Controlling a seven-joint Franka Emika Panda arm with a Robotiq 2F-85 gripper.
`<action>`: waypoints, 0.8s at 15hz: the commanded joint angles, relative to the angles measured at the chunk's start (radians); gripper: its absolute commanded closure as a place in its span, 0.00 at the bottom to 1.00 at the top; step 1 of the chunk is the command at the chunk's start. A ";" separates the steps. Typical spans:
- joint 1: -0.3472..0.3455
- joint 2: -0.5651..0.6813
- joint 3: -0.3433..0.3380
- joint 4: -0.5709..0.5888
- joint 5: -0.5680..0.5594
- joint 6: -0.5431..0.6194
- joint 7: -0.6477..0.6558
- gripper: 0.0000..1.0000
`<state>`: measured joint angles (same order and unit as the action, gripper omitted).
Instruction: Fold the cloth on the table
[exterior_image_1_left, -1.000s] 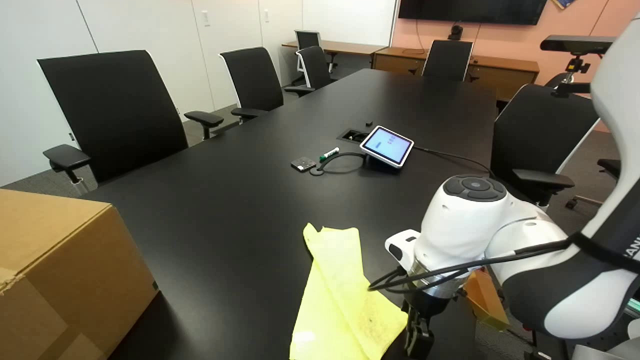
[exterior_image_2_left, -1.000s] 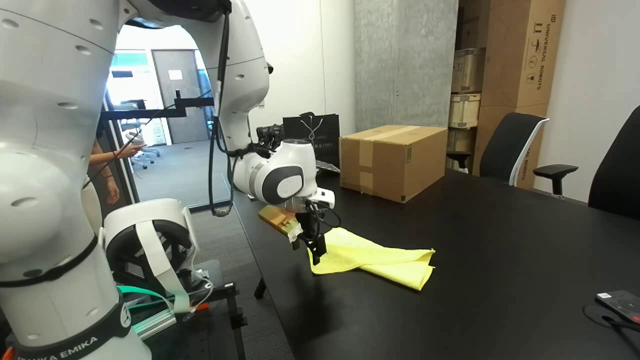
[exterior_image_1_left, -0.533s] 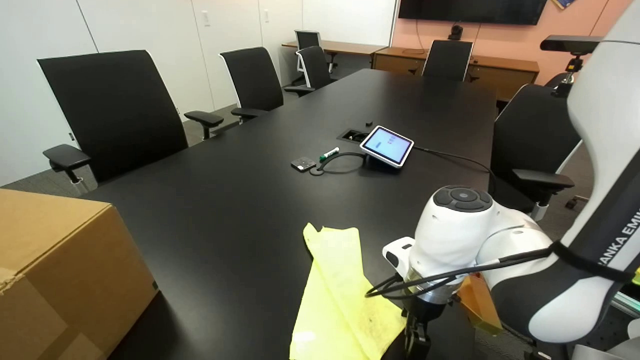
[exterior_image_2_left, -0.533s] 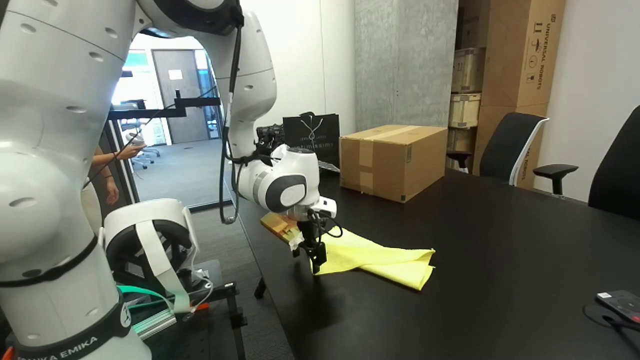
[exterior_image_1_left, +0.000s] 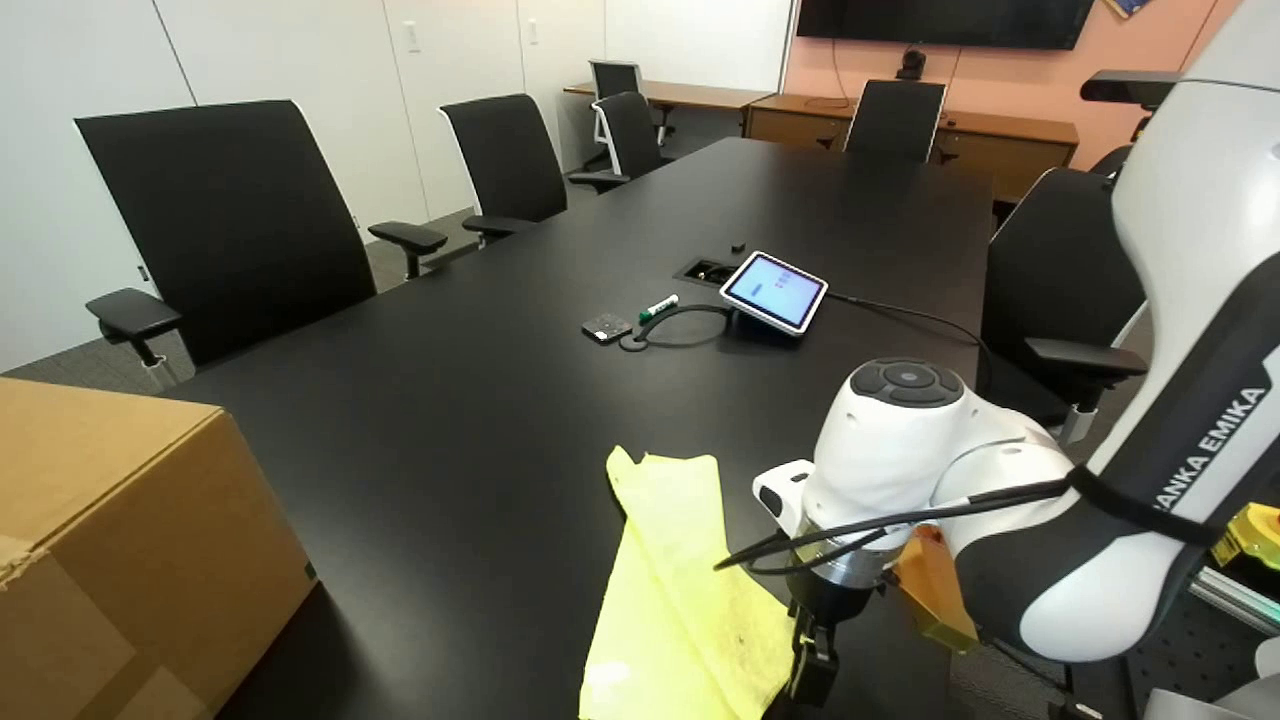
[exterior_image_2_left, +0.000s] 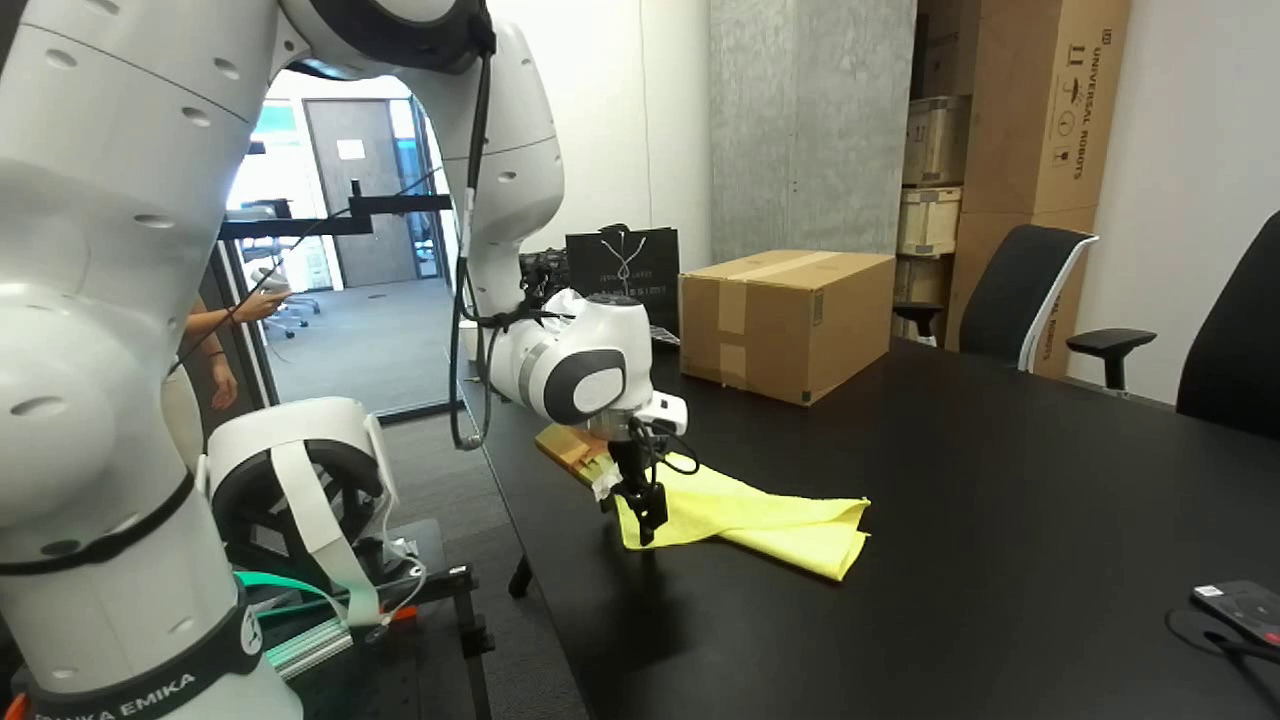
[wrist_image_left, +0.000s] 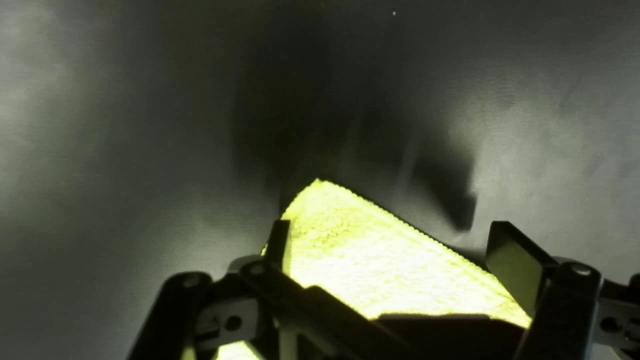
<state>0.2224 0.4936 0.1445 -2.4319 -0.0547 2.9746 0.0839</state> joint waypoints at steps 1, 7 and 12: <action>-0.010 0.019 -0.006 0.022 0.004 0.018 -0.028 0.00; -0.002 0.043 -0.040 0.038 -0.008 0.012 -0.035 0.00; 0.000 0.052 -0.048 0.053 -0.006 0.003 -0.035 0.25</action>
<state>0.2170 0.5251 0.1062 -2.4044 -0.0558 2.9736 0.0617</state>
